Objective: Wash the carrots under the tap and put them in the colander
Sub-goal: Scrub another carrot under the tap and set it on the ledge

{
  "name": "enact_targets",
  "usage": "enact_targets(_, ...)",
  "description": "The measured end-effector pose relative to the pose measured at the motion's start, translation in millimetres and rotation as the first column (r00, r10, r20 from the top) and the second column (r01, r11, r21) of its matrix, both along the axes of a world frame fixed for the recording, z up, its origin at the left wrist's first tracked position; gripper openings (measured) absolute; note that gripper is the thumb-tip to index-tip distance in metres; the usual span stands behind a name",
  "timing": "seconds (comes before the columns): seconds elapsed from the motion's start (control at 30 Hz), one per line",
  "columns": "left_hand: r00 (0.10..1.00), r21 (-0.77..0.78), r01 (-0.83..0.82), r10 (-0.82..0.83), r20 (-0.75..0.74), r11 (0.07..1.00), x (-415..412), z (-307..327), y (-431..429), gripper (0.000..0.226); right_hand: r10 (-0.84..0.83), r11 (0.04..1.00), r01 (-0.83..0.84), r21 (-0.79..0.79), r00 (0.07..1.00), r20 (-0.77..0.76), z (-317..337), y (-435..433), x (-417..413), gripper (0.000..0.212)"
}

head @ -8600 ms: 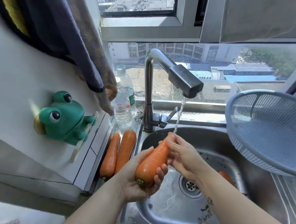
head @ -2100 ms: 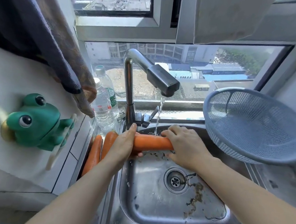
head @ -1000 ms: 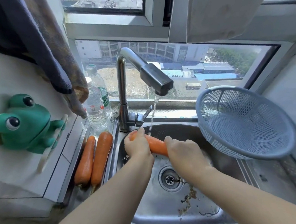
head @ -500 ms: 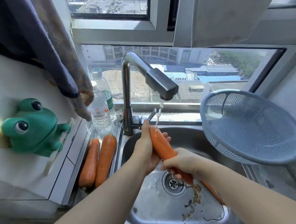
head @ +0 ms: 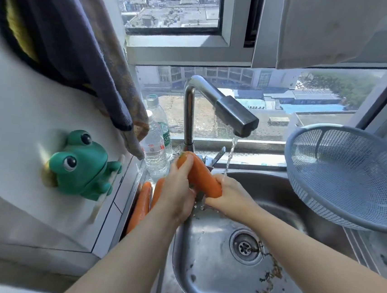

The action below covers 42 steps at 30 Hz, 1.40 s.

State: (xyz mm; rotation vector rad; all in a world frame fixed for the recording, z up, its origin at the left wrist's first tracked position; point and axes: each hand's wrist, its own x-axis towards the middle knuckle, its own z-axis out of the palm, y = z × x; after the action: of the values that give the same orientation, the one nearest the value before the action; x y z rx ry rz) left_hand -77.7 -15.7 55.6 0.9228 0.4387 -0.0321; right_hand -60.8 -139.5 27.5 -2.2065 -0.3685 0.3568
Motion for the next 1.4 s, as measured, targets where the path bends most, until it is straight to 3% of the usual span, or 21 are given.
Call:
enact_targets(0.13, 0.997, 0.019, 0.0, -0.001, 0.08, 1.0, -3.9, 4.7, 12.2, 0.016, 0.177, 0.971, -0.139, 0.195, 0.965, -0.191, 17.2, 6.0, 6.6, 0.016)
enact_targets(0.23, 0.997, -0.034, 0.013, -0.01, 0.075, 0.999, -5.4, 2.9, 13.9, 0.028, 0.224, 0.962, -0.177, 0.207, 0.945, -0.237, 25.2, -1.9, 5.0, 0.024)
enact_targets(0.33, 0.997, -0.133, 0.075, -0.075, 0.0, 0.988, -8.0, -1.2, 5.5, 0.041, 0.192, 0.975, -0.169, 0.141, 0.968, -0.163, 15.8, -18.0, 2.4, 0.042)
enact_targets(0.43, 0.983, -0.202, 0.149, -0.167, -0.073, 0.968, -11.5, -8.7, -7.3, 0.047, 0.131, 0.99, -0.134, -0.04, 0.989, -0.064, 4.4, -38.8, -4.7, 0.062)
enact_targets(0.63, 0.933, -0.236, 0.274, -0.317, -0.169, 0.932, -16.5, -20.0, -25.0, 0.042, -0.002, 0.949, 0.05, -0.31, 0.988, 0.154, -9.1, -73.9, -19.6, 0.043)
enact_targets(0.77, 0.853, -0.193, 0.423, -0.461, -0.246, 0.885, -17.7, -20.6, -19.1, 0.032, -0.017, 0.935, 0.137, -0.327, 0.938, 0.345, -5.8, -81.3, -21.9, 0.037)
enact_targets(0.93, 0.748, 0.085, 0.619, -0.554, -0.364, 0.781, -30.9, -26.0, -3.9, 0.048, 0.171, 0.898, 0.109, -0.427, 0.807, 0.565, -6.0, -73.0, -12.1, 0.043)
enact_targets(1.03, 0.749, 0.09, 0.62, -0.554, -0.362, 0.779, -41.1, -29.3, 8.7, 0.047, 0.028, 0.923, 0.202, -0.328, 0.814, 0.58, -11.8, -63.6, -8.3, 0.052)
enact_targets(1.1, 0.782, 0.097, 0.569, -0.501, -0.371, 0.817, -48.8, -31.5, 15.6, 0.042, -0.236, 0.942, 0.315, -0.117, 0.868, 0.437, -12.9, -59.5, -10.6, 0.058)
enact_targets(1.17, 0.802, 0.08, 0.528, -0.466, -0.372, 0.845, -57.4, -33.8, 21.9, 0.033, -0.458, 0.876, 0.451, 0.171, 0.889, 0.007, -11.1, -50.5, -18.3, 0.059)
enact_targets(1.23, 0.81, 0.091, 0.525, -0.464, -0.359, 0.846, -65.9, -35.6, 27.5, 0.026, -0.353, 0.702, 0.579, 0.416, 0.789, -0.502, -11.0, -37.1, -24.8, 0.051)
enact_targets(1.27, 0.809, 0.113, 0.534, -0.468, -0.354, 0.838, -69.3, -36.7, 30.0, 0.026, -0.229, 0.61, 0.627, 0.484, 0.724, -0.65, -12.1, -31.2, -27.1, 0.043)
enact_targets(1.33, 0.8, 0.182, 0.567, -0.484, -0.355, 0.803, -75.1, -39.1, 34.3, 0.031, -0.081, 0.569, 0.634, 0.524, 0.677, -0.731, -12.1, -20.6, -31.8, 0.028)
enact_targets(1.4, 0.792, 0.244, 0.589, -0.492, -0.36, 0.77, -80.4, -41.0, 36.4, 0.04, -0.048, 0.561, 0.621, 0.547, 0.684, -0.728, -11.4, -11.1, -35.2, 0.016)
